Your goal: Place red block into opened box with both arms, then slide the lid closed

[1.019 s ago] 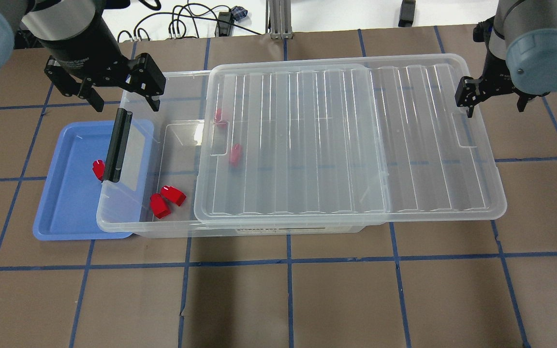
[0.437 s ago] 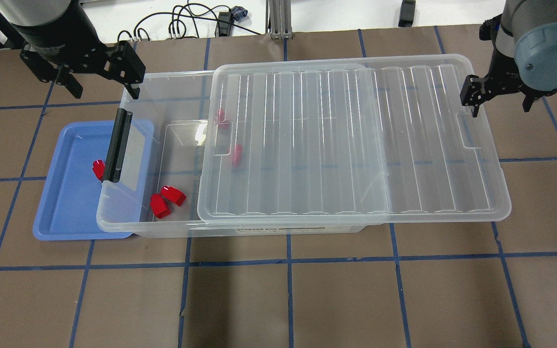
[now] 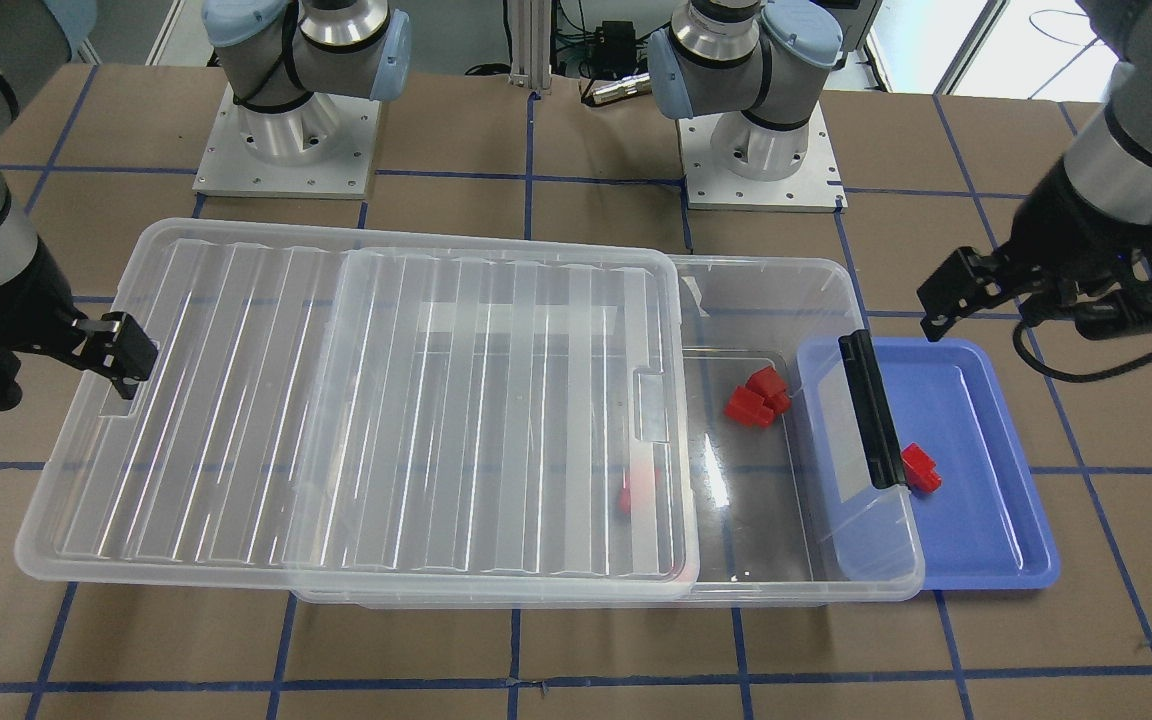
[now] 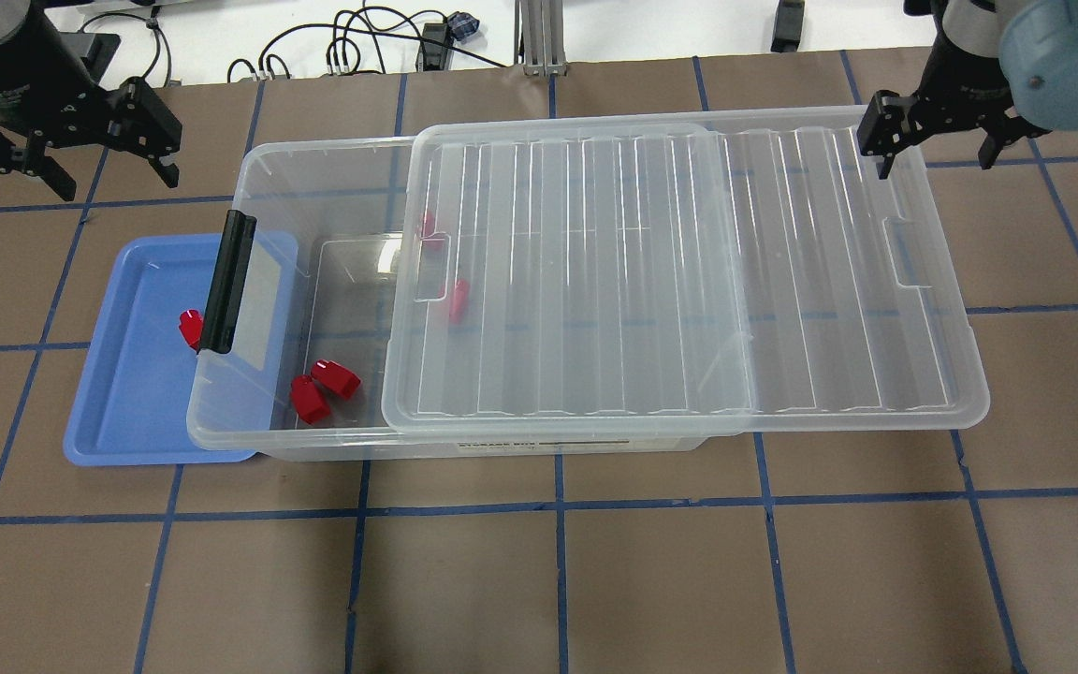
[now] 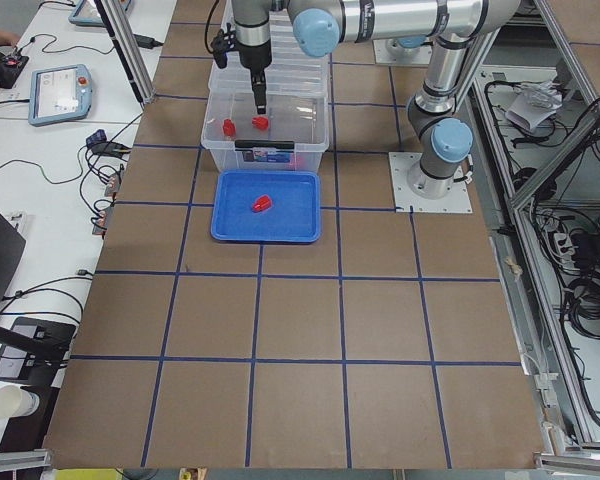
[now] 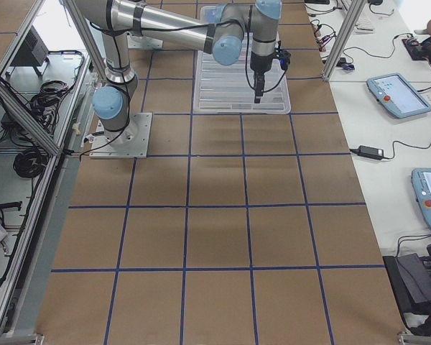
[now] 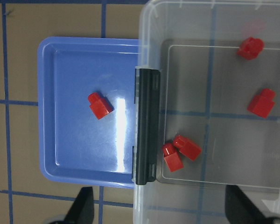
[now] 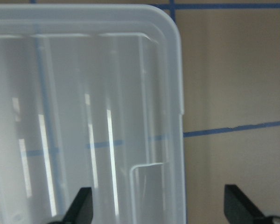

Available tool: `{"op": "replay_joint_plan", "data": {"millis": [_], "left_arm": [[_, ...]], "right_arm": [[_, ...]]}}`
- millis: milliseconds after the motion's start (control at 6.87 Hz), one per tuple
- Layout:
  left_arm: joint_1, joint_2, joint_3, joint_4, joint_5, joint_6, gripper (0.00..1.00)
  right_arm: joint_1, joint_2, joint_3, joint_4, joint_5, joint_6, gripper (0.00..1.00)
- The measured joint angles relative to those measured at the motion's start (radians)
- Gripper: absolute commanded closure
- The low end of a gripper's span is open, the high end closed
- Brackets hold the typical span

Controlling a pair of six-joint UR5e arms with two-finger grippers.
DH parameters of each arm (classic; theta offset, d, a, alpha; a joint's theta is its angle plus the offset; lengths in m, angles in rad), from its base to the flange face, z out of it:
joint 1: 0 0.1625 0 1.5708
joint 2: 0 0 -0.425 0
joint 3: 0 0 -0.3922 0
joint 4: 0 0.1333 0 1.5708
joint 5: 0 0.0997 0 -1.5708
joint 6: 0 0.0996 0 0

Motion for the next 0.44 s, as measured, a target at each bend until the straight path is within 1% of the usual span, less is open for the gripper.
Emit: {"op": "replay_joint_plan", "data": {"millis": [146, 291, 437], "left_arm": [[0.057, -0.035, -0.042, 0.066, -0.036, 0.034, 0.0], [0.106, -0.065, -0.095, 0.161, -0.046, 0.086, 0.0], [0.145, -0.087, -0.158, 0.255, -0.046, 0.11, 0.0]], "right_arm": [[0.043, -0.007, -0.065, 0.091, 0.066, 0.039, 0.0], [0.078, -0.012, -0.103, 0.165, 0.105, 0.09, 0.0], [0.104, -0.018, -0.117, 0.204, 0.12, 0.133, 0.0]]}}
